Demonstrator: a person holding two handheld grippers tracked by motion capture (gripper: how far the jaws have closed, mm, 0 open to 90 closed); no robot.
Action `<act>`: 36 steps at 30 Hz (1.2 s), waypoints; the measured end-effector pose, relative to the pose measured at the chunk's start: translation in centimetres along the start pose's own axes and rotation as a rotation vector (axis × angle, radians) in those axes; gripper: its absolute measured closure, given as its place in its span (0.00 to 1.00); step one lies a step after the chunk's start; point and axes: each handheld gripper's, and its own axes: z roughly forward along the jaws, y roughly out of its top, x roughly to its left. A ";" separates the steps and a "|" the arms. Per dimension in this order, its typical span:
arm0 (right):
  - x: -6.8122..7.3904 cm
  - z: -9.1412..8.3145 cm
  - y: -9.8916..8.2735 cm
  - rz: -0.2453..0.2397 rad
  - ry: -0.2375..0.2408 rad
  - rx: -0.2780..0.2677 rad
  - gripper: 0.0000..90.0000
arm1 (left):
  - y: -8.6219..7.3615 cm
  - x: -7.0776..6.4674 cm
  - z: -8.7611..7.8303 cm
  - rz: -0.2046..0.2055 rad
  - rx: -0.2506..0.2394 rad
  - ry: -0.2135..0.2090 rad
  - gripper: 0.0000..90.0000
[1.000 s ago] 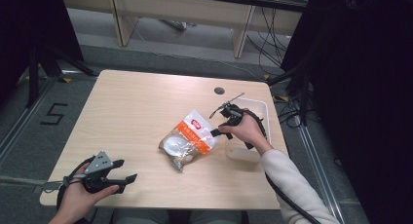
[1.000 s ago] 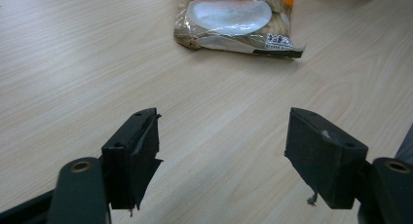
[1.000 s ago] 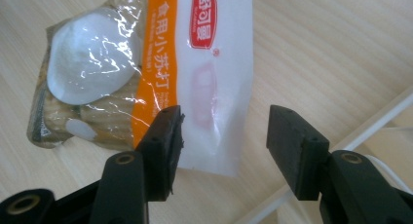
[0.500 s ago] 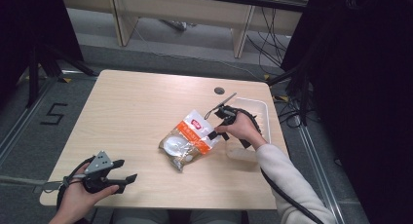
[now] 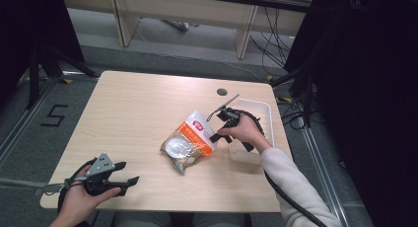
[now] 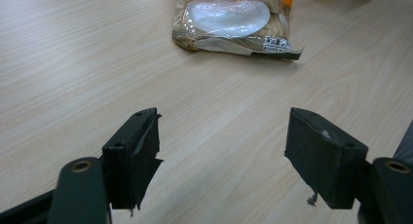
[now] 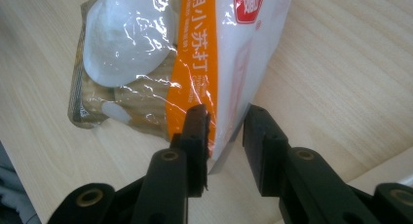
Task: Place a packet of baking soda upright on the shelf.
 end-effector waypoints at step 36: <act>4.0 -3.1 3.7 -0.196 -0.017 0.087 1.00 | 0.0 0.0 0.0 -0.013 -0.002 -0.006 0.31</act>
